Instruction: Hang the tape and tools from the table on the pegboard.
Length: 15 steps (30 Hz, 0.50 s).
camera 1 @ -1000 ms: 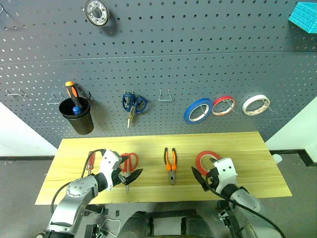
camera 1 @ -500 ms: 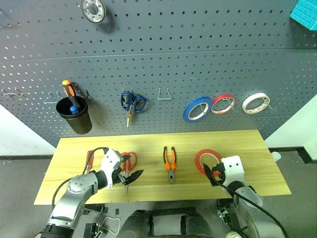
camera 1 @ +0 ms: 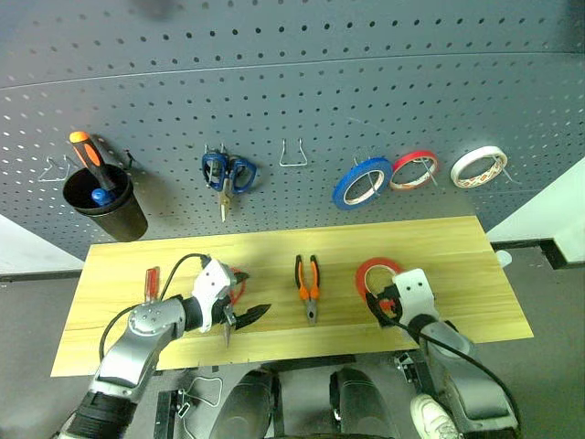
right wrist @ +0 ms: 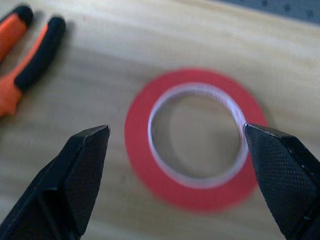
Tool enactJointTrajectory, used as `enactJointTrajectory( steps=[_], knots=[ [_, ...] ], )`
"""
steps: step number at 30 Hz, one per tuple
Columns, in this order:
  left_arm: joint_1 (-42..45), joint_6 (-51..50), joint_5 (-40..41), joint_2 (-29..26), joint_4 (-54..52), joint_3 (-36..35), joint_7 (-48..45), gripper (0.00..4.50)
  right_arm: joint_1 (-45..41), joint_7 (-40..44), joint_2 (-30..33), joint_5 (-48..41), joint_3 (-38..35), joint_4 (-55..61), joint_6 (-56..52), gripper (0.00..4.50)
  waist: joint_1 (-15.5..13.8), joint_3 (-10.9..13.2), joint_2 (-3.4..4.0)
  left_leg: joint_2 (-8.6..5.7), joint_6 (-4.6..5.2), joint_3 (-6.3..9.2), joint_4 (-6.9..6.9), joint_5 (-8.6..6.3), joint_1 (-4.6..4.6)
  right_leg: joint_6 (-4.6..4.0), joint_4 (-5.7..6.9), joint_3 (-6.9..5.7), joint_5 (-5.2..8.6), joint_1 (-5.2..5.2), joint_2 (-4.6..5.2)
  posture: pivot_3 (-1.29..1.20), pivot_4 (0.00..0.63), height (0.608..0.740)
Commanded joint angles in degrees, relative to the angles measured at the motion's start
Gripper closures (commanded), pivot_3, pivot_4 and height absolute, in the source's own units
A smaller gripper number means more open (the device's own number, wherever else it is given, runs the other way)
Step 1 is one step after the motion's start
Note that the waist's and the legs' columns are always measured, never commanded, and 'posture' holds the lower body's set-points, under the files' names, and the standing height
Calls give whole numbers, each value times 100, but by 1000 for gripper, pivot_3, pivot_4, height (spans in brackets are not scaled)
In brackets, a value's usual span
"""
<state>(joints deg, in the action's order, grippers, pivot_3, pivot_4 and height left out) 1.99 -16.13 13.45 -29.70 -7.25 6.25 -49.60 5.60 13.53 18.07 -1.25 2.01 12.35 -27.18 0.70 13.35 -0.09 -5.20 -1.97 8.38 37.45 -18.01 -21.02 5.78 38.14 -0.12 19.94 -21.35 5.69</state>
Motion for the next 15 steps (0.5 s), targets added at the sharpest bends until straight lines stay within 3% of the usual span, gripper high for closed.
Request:
enactJointTrajectory(
  steps=[1, 15],
  knots=[
    [-34, -45, -17, -96, -200, 94, -59, 21, 8, 80, 75, 96, 76, -93, 53, 0, 13, 36, -5, 1, 0, 0, -4, 0, -10, 0, -1, 0, 0, -10, 0, 38, 314, 725],
    [-270, -128, 11, -65, -356, 222, -6, 21, -180, 181, -91, 153, 402, -398, 68, 0, 12, 186, -25, 3, -4, -17, -10, 2, -43, 0, 3, 4, 0, -55, 5, 42, 308, 725]
  ],
)
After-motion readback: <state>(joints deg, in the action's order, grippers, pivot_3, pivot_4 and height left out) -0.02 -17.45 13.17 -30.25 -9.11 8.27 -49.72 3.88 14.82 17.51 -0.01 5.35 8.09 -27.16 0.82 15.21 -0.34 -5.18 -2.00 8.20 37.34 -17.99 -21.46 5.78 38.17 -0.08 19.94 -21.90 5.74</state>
